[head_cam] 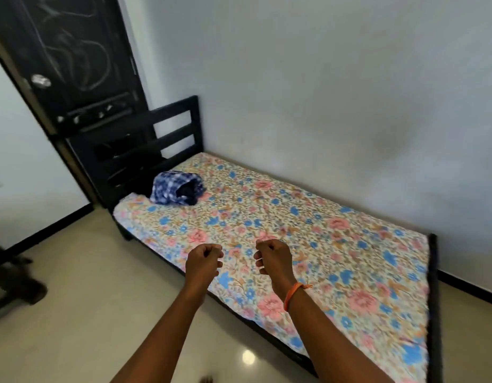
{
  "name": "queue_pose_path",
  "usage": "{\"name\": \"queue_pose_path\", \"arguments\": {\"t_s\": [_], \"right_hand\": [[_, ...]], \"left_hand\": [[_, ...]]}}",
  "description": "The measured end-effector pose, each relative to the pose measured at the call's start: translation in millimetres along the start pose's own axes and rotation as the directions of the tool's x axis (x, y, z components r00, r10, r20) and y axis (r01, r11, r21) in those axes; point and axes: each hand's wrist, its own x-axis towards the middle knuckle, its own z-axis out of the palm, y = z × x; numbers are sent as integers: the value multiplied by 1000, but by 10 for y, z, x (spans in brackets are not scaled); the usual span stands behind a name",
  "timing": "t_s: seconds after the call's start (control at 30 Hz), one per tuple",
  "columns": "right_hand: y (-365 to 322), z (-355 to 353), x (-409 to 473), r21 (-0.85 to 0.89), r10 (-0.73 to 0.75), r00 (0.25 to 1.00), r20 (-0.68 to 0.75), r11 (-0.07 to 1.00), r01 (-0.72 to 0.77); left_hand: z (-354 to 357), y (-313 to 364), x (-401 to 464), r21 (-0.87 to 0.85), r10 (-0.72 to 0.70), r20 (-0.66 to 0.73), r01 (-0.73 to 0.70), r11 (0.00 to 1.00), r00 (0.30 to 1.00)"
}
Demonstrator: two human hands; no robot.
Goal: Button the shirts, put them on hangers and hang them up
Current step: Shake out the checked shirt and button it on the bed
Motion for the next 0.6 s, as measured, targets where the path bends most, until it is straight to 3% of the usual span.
{"name": "queue_pose_path", "arguments": {"t_s": [0.23, 0.43, 0.6], "right_hand": [[-397, 1654, 1461, -10, 79, 996, 50, 997, -79], [-817, 2893, 2672, 42, 198, 975, 98, 978, -203], [-971, 3821, 3814, 8, 291, 945, 147, 955, -296]], "left_hand": [[-805, 139, 2028, -63, -85, -81, 80, 995, 993], [-1439, 570, 3726, 39, -83, -85, 86, 996, 993], [-1702, 602, 4989, 64, -182, -86, 187, 980, 980]]}}
